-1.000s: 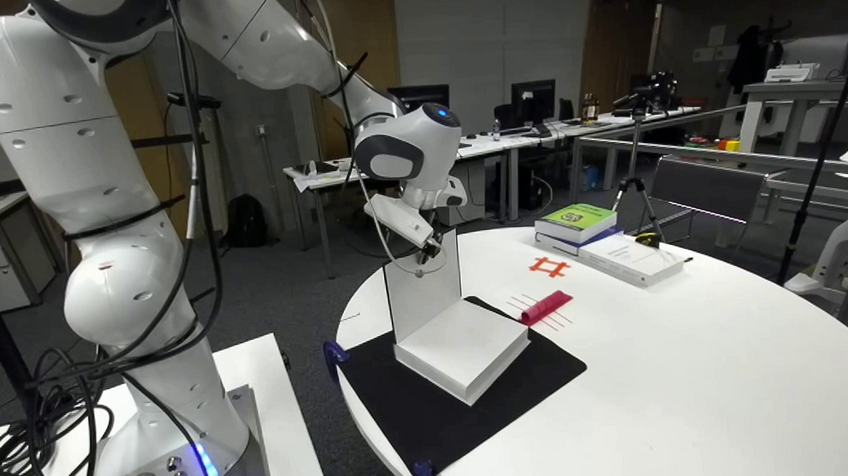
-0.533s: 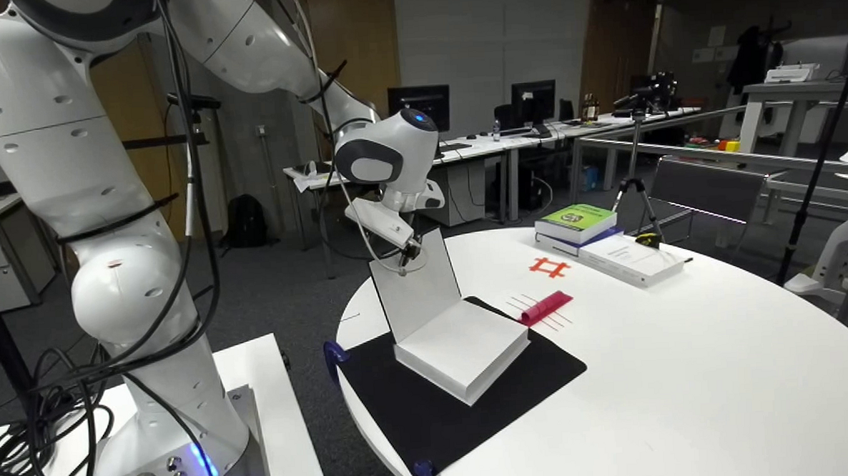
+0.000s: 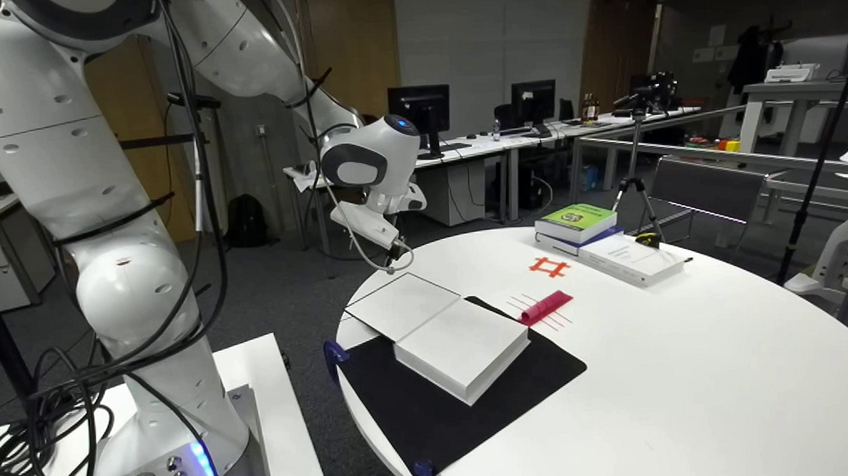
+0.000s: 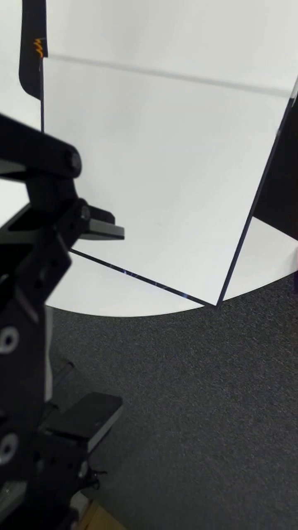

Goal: Flip open the cover of the book

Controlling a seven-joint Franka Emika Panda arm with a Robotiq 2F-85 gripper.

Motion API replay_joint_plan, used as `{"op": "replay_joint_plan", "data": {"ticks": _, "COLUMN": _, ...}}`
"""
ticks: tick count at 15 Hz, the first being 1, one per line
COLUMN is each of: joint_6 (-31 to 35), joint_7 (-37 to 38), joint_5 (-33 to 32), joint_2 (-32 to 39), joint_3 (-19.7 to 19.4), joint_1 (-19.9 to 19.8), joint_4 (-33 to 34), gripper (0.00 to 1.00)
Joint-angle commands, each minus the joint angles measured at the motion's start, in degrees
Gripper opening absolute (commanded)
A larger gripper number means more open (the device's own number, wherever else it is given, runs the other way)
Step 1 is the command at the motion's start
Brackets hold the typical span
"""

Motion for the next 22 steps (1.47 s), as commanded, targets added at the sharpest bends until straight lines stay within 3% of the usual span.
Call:
{"op": "replay_joint_plan", "data": {"ticks": 1, "joint_6": 4.5, "joint_7": -2.6, "joint_5": 3.1, "joint_2": -2.8, "joint_3": 0.6, "joint_1": 1.9, "joint_4": -2.5, "gripper": 1.00}}
{"op": "replay_joint_plan", "data": {"ticks": 5, "joint_6": 14.5, "joint_7": -3.9, "joint_5": 3.3, "joint_2": -5.4, "joint_3": 1.1, "joint_1": 3.0, "joint_4": -4.5, "gripper": 1.00}}
{"op": "replay_joint_plan", "data": {"ticks": 9, "joint_6": 22.2, "joint_7": -3.4, "joint_5": -0.6, "joint_2": -9.6, "joint_3": 0.1, "joint_1": 3.1, "joint_4": -6.8, "gripper": 1.00}}
{"op": "replay_joint_plan", "data": {"ticks": 17, "joint_6": 22.2, "joint_7": 19.2, "joint_5": -23.2, "joint_2": -17.4, "joint_3": -2.5, "joint_1": -2.4, "joint_4": -8.2, "gripper": 1.00}}
{"op": "replay_joint_plan", "data": {"ticks": 22, "joint_6": 20.8, "joint_7": 27.9, "joint_5": -34.8, "joint_2": -18.4, "joint_3": -4.5, "joint_1": -6.5, "joint_4": -6.7, "gripper": 1.00}}
